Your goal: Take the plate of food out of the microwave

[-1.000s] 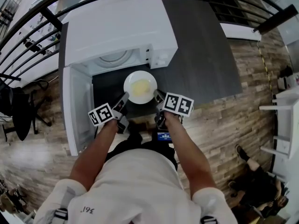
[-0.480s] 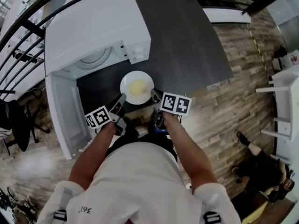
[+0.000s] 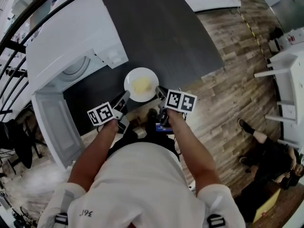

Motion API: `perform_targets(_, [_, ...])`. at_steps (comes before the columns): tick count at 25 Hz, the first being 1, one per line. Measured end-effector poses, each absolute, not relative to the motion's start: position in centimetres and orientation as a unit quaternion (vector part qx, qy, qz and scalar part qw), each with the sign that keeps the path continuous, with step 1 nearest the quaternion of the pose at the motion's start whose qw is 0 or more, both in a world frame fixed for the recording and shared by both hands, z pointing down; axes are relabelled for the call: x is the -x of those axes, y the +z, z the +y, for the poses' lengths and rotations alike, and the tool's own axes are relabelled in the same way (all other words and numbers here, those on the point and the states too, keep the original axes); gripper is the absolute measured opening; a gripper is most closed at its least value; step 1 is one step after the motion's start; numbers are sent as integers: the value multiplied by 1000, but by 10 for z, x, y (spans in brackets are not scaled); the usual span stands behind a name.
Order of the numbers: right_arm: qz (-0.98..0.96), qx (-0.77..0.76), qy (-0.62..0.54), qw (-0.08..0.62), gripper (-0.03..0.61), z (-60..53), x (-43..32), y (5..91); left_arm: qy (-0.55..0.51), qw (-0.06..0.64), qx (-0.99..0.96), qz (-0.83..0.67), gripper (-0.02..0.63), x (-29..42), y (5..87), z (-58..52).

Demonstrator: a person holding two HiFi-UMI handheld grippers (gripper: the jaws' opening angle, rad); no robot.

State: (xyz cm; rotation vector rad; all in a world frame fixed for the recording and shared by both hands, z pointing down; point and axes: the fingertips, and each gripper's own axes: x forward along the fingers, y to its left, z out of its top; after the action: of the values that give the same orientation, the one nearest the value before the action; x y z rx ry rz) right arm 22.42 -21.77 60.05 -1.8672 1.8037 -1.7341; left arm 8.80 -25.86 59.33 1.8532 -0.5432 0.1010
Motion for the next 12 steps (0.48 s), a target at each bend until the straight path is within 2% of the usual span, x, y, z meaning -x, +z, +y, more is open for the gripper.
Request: perform_targets(12, [533,631,-563,25,25,-210,-321,618,110,553,-803,-192,28,-193,609,-269])
